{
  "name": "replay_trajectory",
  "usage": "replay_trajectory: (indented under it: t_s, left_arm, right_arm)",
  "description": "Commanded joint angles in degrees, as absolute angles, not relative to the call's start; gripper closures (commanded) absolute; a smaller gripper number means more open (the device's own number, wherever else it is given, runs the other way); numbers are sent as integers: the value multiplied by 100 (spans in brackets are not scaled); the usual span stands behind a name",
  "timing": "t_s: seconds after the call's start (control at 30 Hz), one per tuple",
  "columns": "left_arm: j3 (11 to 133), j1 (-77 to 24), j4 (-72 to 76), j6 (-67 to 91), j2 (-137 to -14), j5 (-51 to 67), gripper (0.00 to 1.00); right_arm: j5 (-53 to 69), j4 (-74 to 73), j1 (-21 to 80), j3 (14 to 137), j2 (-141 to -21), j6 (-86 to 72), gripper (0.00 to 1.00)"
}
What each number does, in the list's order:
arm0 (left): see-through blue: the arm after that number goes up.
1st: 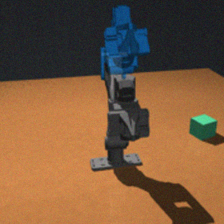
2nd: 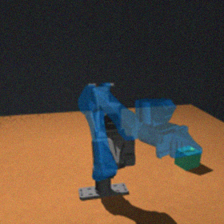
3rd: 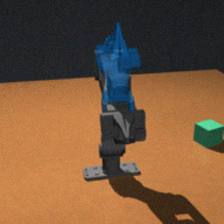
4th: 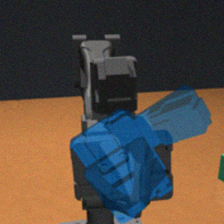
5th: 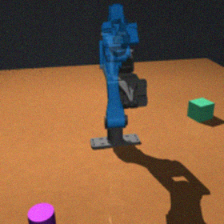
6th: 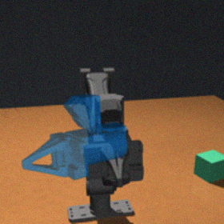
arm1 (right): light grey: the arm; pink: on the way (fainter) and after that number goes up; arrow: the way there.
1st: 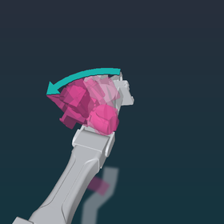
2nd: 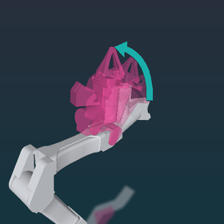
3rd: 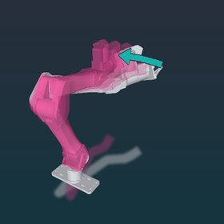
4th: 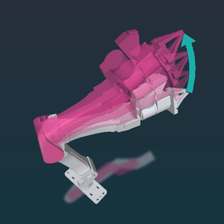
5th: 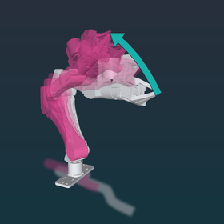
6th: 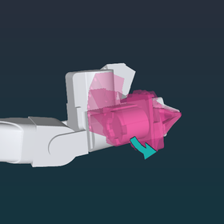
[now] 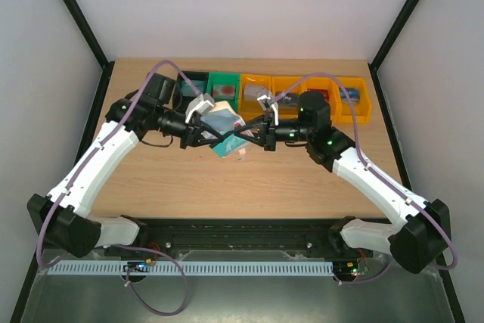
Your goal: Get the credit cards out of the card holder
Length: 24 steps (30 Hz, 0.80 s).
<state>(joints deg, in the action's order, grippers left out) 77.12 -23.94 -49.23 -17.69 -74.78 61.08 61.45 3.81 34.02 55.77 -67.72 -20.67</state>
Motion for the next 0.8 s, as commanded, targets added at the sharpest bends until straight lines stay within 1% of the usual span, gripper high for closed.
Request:
replay_trajectory:
  t_s: [0.0, 0.03, 0.07, 0.1, 0.17, 0.2, 0.27, 0.37, 0.47, 0.5, 0.53, 0.6, 0.67, 0.77]
  left_arm:
    - [8100, -2413, -4729, -1531, -7462, 6094, 84]
    - [8145, -2356, -4724, -1515, -7454, 6031, 71]
    - [8184, -2274, -4709, -1488, -7441, 5988, 50]
    - [8182, -2177, -4668, -1430, -7418, 5941, 39]
    - [8116, -1924, -4518, -1207, -7350, 5765, 23]
    - [8071, -1756, -4423, -1067, -7306, 5651, 17]
    - [7916, -1380, -4227, -793, -7215, 5499, 11]
    - [7689, -831, -4018, -473, -7146, 5518, 8]
    - [7514, -747, -3957, -370, -7118, 5389, 8]
    - [7453, -746, -3929, -343, -7093, 5399, 10]
    - [7431, -751, -3899, -339, -7066, 5459, 13]
    - [7399, -880, -3873, -361, -7014, 5665, 26]
    - [7283, -1210, -3846, -436, -6976, 5750, 36]
    - [7120, -1715, -3908, -655, -7030, 5288, 44]
  right_arm:
    - [5649, 843, 3386, 5463, -6730, -2345, 99]
    - [5487, 893, 3372, 5467, -6716, -2455, 98]
    - [5362, 1010, 3341, 5436, -6703, -2649, 98]
    - [5247, 1272, 3270, 5401, -6691, -2887, 98]
    - [5056, 1841, 3116, 5222, -6651, -3739, 98]
    - [4976, 2090, 3027, 5122, -6627, -4056, 98]
    - [4702, 2376, 2908, 4972, -6585, -4522, 98]
    - [4299, 2640, 2810, 4789, -6587, -5021, 98]
    - [4191, 2931, 2804, 4652, -6657, -5468, 99]
    - [4214, 3051, 2804, 4609, -6692, -5667, 98]
    - [4232, 3141, 2804, 4592, -6728, -5786, 98]
    - [4250, 3191, 2804, 4599, -6782, -5934, 98]
    - [4276, 3320, 2804, 4565, -6787, -6016, 98]
    - [4293, 3393, 2804, 4538, -6753, -6070, 98]
